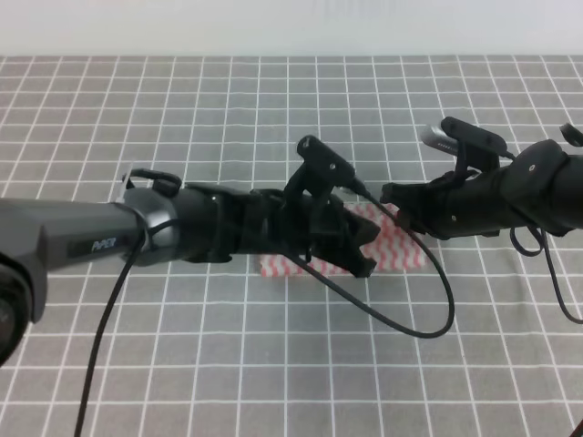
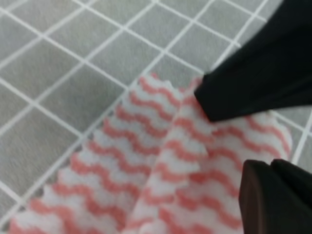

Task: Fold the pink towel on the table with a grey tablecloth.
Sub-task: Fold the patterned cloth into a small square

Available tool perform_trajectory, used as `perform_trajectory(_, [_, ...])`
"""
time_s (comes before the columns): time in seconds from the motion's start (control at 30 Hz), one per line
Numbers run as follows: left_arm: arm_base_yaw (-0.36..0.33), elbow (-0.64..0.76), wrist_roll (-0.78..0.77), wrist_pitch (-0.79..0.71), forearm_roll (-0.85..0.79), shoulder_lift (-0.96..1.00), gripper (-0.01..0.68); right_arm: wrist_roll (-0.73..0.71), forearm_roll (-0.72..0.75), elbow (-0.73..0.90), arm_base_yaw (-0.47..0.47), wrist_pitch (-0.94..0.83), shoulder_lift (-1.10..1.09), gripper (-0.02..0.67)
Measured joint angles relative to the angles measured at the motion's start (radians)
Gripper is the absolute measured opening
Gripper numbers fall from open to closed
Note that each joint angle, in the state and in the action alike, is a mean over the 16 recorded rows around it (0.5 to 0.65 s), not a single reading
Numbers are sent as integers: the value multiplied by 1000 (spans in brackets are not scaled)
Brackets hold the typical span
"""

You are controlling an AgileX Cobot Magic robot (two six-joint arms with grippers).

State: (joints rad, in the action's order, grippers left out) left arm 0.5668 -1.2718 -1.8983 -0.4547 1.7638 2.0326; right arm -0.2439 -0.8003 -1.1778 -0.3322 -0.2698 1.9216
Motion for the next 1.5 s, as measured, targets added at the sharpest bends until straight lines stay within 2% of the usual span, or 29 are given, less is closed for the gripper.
perform_trajectory(0.83, [12, -111, -9, -20, -14, 96, 0, 0, 0, 1, 0, -6, 0, -1])
perform_trajectory(1.17, [12, -126, 45, -47, -125, 96, 0, 0, 0, 1, 0, -3, -1, -1])
perform_trajectory(1.5, [11, -127, 84, -8, -203, 97, 0, 0, 0, 0, 0, 0, -1, -1])
